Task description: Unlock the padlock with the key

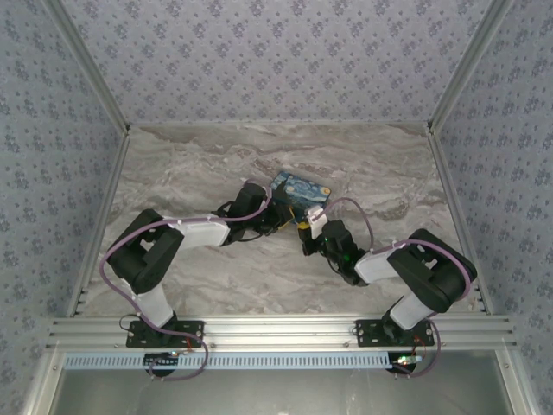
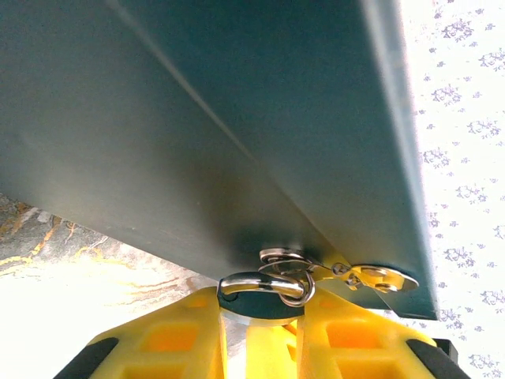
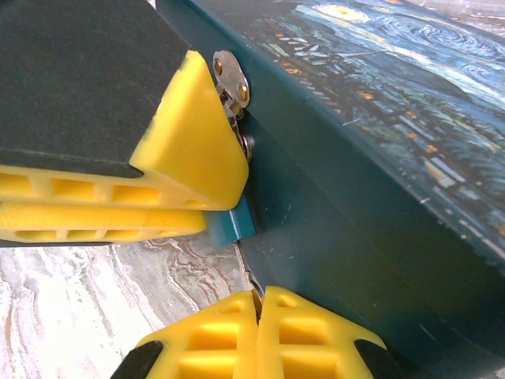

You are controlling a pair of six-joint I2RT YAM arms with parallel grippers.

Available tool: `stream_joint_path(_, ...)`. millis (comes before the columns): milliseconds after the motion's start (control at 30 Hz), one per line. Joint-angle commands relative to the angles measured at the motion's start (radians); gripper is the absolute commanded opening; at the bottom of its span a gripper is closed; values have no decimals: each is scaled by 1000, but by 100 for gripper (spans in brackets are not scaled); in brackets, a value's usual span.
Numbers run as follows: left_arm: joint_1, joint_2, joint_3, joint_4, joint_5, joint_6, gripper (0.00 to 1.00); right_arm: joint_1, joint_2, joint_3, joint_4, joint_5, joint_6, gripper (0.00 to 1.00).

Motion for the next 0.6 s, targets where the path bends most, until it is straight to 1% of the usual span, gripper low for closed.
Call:
stream_joint_path(0, -4, -47, 13, 15, 59, -19, 23, -15, 7, 36, 64, -40, -12, 0)
stream_joint_path(333, -5, -53, 7, 28, 68, -40, 23, -50, 30, 88, 99, -114, 4, 0)
stream_joint_path(567, -5, -47, 2, 59, 75, -60, 23, -49, 46, 148, 82, -132, 5, 0)
